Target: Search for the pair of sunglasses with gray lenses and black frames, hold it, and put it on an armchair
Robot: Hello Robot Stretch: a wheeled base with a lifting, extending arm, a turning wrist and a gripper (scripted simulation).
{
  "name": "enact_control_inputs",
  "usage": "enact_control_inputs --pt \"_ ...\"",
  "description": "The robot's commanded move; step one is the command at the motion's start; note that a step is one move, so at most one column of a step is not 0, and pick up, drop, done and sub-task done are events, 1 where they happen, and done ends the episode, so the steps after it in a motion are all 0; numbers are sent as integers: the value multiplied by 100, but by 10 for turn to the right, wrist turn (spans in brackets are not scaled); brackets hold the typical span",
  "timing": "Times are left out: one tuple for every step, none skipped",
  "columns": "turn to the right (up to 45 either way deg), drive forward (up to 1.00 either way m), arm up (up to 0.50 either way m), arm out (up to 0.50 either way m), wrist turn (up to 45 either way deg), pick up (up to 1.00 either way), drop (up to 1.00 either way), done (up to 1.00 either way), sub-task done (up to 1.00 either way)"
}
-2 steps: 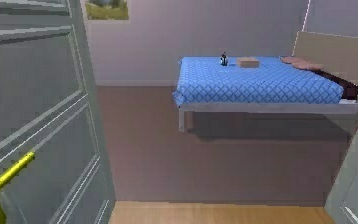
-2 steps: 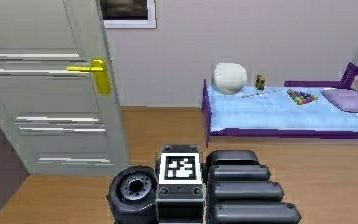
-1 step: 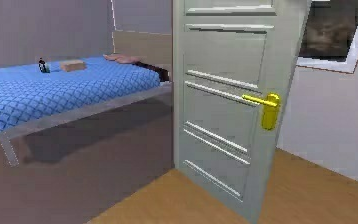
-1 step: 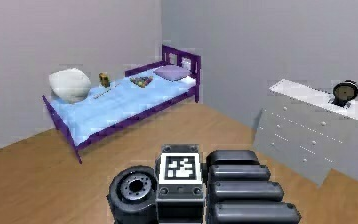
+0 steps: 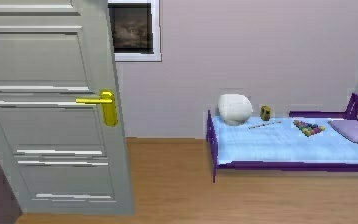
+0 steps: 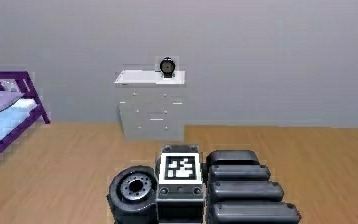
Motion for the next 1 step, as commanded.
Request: enact_control_inputs --pt "0 15 0 0 0 0 0 0 0"
